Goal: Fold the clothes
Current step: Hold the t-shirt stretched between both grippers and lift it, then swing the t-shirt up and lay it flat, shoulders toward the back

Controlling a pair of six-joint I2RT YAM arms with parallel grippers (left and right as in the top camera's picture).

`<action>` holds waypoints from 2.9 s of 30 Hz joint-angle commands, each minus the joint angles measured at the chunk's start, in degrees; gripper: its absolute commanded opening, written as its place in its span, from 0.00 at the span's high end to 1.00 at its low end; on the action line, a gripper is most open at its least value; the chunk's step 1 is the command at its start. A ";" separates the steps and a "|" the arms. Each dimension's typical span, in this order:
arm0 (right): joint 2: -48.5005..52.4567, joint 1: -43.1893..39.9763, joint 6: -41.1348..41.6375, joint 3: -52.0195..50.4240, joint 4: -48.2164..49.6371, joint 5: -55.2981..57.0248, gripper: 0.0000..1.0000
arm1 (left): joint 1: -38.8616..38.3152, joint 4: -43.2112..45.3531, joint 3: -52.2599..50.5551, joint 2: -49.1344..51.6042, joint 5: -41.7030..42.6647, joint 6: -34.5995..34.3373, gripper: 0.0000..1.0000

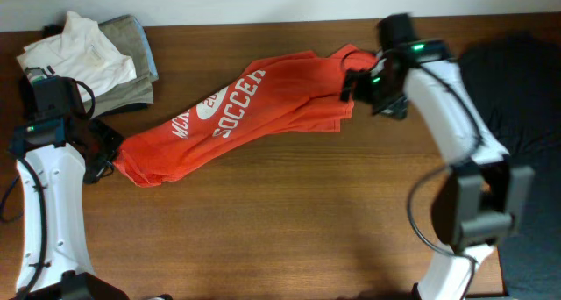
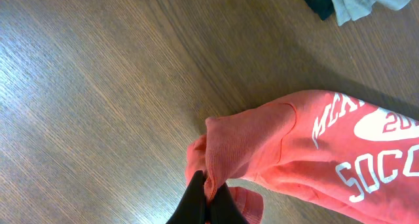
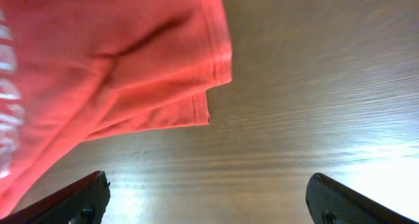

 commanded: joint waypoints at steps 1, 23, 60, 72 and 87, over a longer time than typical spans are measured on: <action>6.32 2.93 4.87 -1.70 2.25 0.31 0.07 | -0.11 0.15 -1.36 0.57 -0.63 -0.55 1.00; 13.42 6.84 9.35 -2.64 8.92 5.57 0.21 | -0.11 2.51 -4.28 0.57 -0.63 -0.52 0.99; -20.13 4.37 13.99 -0.94 -5.88 18.03 0.96 | -6.95 2.03 1.79 -14.97 1.05 8.20 1.00; -53.81 4.35 12.74 -0.76 -8.94 23.45 0.96 | -7.04 0.76 12.24 -43.41 1.11 11.02 1.00; -63.12 4.35 11.23 15.13 -8.61 33.27 0.96 | -7.02 -0.46 40.35 -40.87 1.05 11.98 1.00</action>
